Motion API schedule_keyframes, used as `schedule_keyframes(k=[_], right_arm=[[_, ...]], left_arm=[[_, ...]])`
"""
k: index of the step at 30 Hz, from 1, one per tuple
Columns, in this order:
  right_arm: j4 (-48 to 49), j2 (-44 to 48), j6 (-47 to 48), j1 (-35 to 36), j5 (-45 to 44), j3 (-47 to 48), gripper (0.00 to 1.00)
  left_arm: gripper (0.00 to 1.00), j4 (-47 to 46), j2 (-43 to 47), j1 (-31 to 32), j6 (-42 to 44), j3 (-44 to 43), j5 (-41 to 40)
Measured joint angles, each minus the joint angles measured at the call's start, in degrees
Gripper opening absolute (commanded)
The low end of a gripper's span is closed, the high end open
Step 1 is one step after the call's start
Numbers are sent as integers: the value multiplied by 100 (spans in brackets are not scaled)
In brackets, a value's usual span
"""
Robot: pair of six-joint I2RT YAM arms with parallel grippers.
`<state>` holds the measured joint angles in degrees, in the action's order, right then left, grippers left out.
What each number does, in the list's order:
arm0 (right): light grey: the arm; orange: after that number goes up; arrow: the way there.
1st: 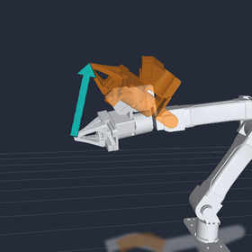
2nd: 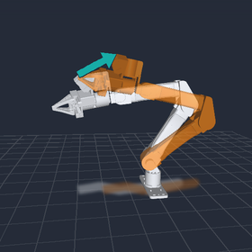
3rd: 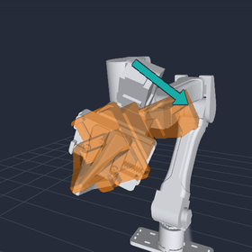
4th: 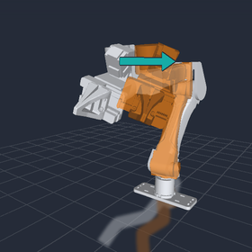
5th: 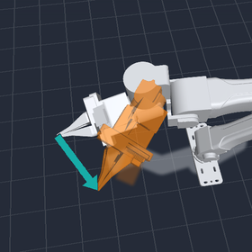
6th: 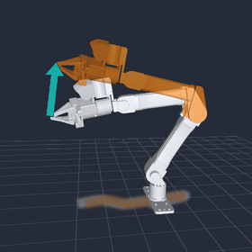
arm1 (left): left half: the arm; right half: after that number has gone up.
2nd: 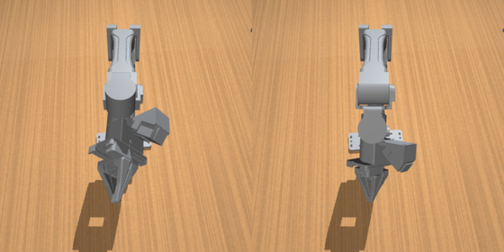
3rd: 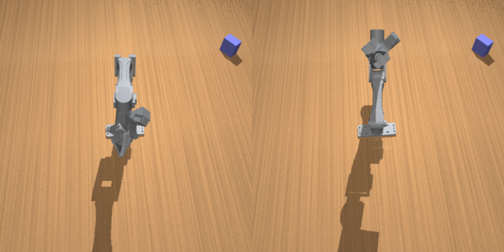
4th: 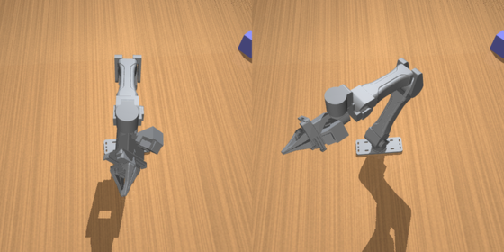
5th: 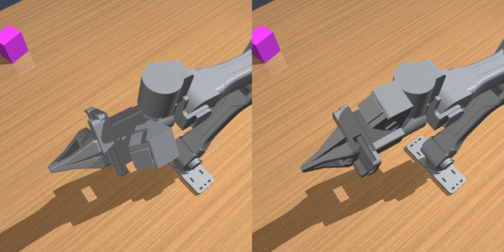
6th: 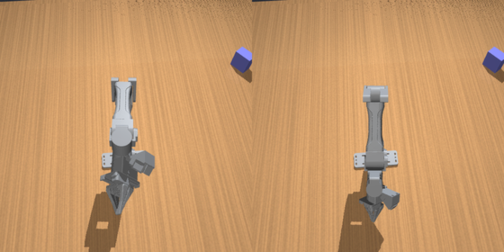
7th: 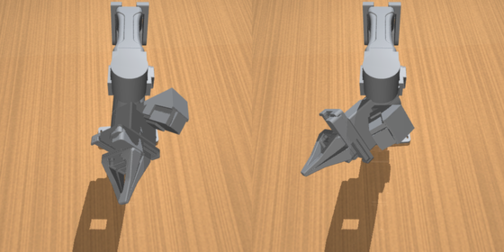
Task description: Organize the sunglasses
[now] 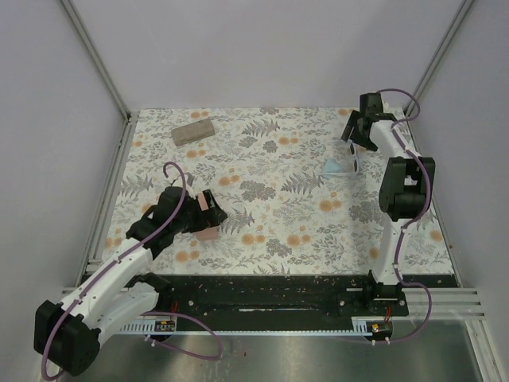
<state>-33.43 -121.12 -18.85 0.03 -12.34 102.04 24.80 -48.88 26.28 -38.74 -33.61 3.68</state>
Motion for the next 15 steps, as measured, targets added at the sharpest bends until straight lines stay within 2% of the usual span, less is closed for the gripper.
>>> schedule_keyframes(k=[9,13,15], right_arm=[[-118,-590,46,-181,435,269,62],[-170,-638,48,-186,577,232,39],[-131,-636,22,-186,629,177,31]], left_arm=[[99,387,17,4,-22,-240,-278],[99,636,-468,-186,50,-970,-579],[99,614,-763,-422,57,-1300,-601]])
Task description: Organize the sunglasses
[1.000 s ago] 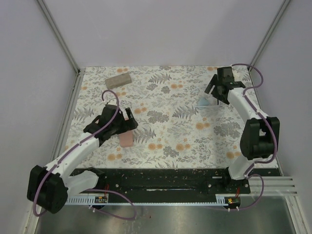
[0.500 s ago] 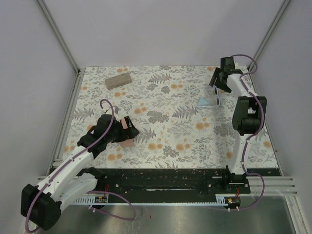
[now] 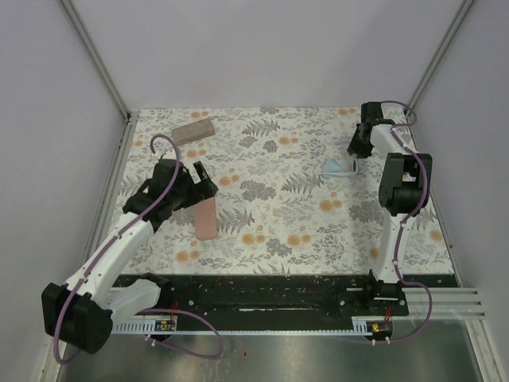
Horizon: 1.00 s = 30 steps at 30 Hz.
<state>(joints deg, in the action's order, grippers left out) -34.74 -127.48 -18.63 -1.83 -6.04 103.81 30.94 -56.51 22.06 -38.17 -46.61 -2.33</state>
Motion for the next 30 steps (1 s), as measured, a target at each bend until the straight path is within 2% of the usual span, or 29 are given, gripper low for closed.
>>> schedule_keyframes(k=[5,9,14,21,26,30], right_arm=[[260,229,-127,0,188,-754,26],[376,848,-199,0,247,-1604,23],[619,2096,-249,0,317,-2531,23],[1145,3998,-439,0,734,-4054,22],[1285,4817,-538,0,1049,-4874,19],[1314,5320,-588,0,1272,-5202,19]], left_arm=[[99,-284,-1185,-597,-234,-883,7],[99,-518,-2262,-1139,-601,-1493,46],[99,-564,-3464,-1775,-1034,-2389,-46],[99,-776,-5241,-2374,-1637,-4463,138],[99,-1469,-6284,-2667,-1926,-5410,498],[98,-2468,-7130,-2754,-2096,-5899,675]])
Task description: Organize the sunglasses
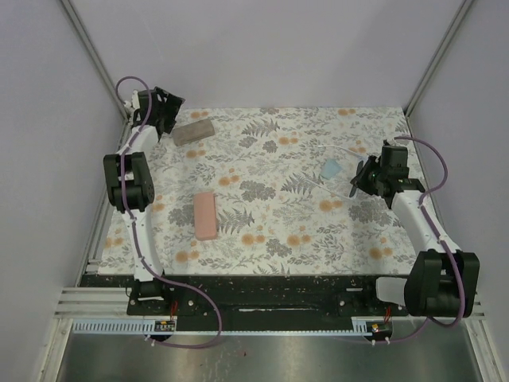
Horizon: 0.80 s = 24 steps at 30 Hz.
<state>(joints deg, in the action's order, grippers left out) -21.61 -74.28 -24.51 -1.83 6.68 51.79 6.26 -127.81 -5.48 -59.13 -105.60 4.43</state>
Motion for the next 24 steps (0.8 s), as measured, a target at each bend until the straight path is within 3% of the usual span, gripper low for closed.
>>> schedule_keyframes(k=[5,9,20,24], right_arm=[[39,448,-63,0,205,-179,19],[31,741,-83,0,203,-293,19],[31,844,-149,0,264,-295,20],[31,785,-190,0,356,-293,21]], left_arm=[[99,-780,-1499,37,-144,-1416,229],[98,-507,-2470,74,-214,-2695,267],[98,916,-2398,127,-352,-3012,391],[99,1353,-1897,225,-415,-2317,852]])
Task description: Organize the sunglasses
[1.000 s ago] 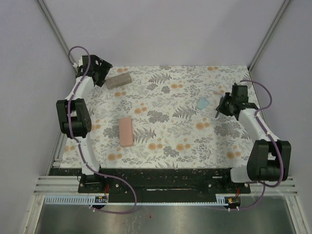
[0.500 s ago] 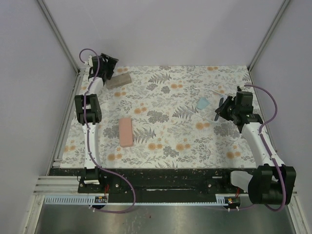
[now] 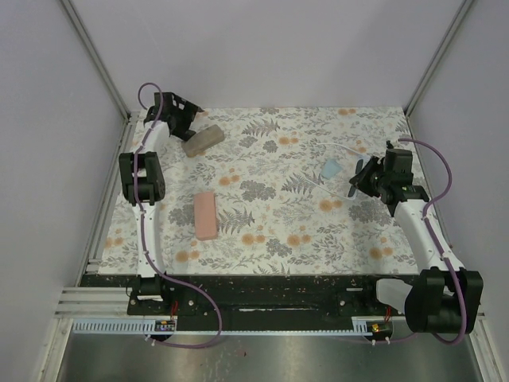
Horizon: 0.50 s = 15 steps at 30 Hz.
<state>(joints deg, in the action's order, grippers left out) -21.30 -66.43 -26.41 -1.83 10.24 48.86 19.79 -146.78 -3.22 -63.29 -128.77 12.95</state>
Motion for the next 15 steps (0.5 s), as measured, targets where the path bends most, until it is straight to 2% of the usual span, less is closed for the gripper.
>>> schedule_keyframes(k=[4,12,15], right_arm=[[4,-7,-46,0,72,0,21],[39,90,-175,0,264,-90,21],[42,129,-201,0,341,-118,22]], left_arm=[[99,337,398,243,24,562,225],[99,87,1534,1193,76,2771,800],[99,2,1668,1602,203,3025,984]])
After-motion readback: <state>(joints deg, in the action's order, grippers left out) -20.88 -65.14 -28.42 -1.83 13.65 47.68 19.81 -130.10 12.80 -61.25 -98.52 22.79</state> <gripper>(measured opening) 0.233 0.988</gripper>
